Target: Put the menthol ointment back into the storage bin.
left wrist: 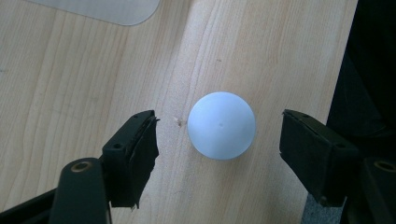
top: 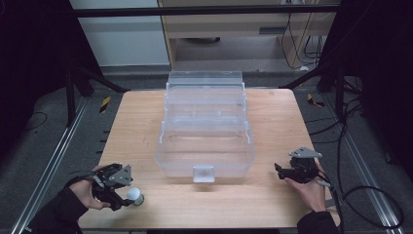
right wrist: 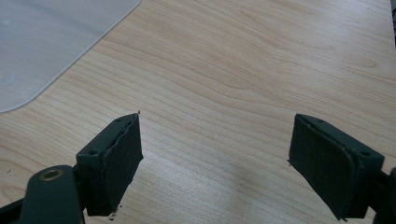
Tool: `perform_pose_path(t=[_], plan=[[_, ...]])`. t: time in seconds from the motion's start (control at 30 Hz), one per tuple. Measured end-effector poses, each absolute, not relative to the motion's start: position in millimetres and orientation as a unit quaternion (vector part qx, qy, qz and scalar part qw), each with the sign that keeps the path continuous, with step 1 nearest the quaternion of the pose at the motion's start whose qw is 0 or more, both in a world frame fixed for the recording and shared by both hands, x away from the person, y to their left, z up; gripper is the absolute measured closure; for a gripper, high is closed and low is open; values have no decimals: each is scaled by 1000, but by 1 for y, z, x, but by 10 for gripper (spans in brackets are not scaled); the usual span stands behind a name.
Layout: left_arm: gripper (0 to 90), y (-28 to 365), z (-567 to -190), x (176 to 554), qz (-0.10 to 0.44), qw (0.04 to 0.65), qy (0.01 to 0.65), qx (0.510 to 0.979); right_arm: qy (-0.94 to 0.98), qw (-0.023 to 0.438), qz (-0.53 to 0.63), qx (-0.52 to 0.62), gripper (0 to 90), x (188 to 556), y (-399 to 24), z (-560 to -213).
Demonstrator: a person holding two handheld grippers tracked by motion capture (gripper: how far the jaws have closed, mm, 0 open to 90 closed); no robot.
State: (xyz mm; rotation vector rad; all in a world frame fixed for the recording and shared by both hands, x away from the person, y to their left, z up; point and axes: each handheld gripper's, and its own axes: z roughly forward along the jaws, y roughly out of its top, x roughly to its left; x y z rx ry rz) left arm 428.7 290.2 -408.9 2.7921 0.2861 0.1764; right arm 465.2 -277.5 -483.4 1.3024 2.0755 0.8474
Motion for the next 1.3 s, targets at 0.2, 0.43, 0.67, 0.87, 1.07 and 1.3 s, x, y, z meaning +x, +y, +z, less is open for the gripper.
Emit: perform_pose_path(t=[0.2, 0.43, 0.67, 0.87, 1.07, 1.3], plan=[[289, 286, -412, 430, 59, 152, 88, 983, 773, 268, 312, 483, 176, 466, -277, -484], [329, 282, -418, 432, 57, 141, 81, 985, 776, 264, 310, 482, 182, 466, -276, -485], [385, 278, -422, 434, 51, 127, 73, 988, 781, 259, 307, 479, 190, 466, -276, -485], [431, 274, -426, 436, 42, 116, 69, 990, 782, 257, 305, 479, 193, 466, -275, -486], [453, 272, -426, 438, 39, 106, 64, 992, 784, 256, 304, 477, 194, 466, -275, -487], [482, 270, -428, 439, 36, 97, 55, 993, 784, 253, 305, 478, 197, 466, -275, -486]])
